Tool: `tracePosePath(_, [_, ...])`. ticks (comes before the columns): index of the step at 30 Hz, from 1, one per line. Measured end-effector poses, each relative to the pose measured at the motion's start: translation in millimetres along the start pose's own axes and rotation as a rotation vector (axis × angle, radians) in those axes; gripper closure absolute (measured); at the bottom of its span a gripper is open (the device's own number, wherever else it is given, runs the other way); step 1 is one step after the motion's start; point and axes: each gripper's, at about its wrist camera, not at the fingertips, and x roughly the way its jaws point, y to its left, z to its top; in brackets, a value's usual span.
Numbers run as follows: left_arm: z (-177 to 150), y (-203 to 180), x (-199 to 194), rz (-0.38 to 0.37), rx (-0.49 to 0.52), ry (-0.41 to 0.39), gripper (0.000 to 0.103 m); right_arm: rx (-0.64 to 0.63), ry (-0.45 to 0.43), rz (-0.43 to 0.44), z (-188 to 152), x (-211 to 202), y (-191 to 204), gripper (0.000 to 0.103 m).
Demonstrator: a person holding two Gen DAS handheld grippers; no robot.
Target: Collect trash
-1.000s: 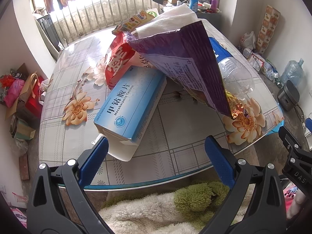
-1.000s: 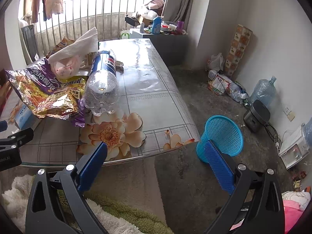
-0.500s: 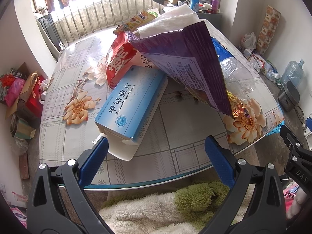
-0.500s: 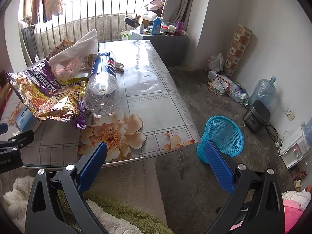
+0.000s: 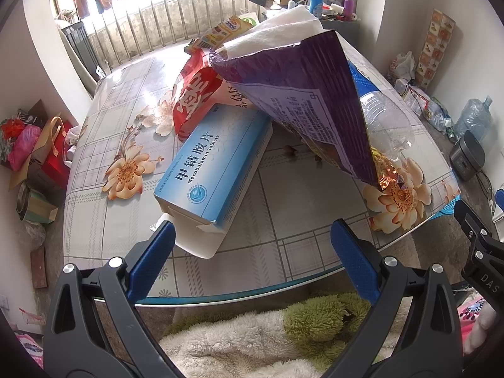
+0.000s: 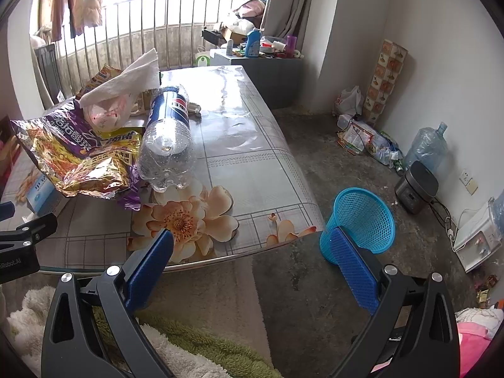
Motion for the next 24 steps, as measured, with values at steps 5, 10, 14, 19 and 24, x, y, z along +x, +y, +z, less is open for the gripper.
tracePosePath(5, [-0.7,1.9,-0.1,0.000,0.000,0.000,0.008,0.002,-0.001,0.001,1.5,0.6,1.3,0.006])
tracePosePath(10, [-0.8,2.5,-0.2,0.001,0.000,0.000,0.008,0.001,-0.002,0.002,0.6,0.4,0.4,0.006])
tracePosePath(14, [-1.4,2.7,-0.1,0.001,-0.001,0.000,0.008,0.004,-0.003,0.001,1.7,0.4,1.4,0.006])
tracePosePath(19, [-2.0,4.0,-0.2,0.001,-0.001,-0.002,0.008,0.011,-0.011,0.002,3.6,-0.1,2.3,0.006])
tracePosePath(24, [-4.0,7.2,-1.0,-0.003,-0.002,-0.005,0.008,0.020,-0.019,0.009,2.8,-0.4,1.7,0.006])
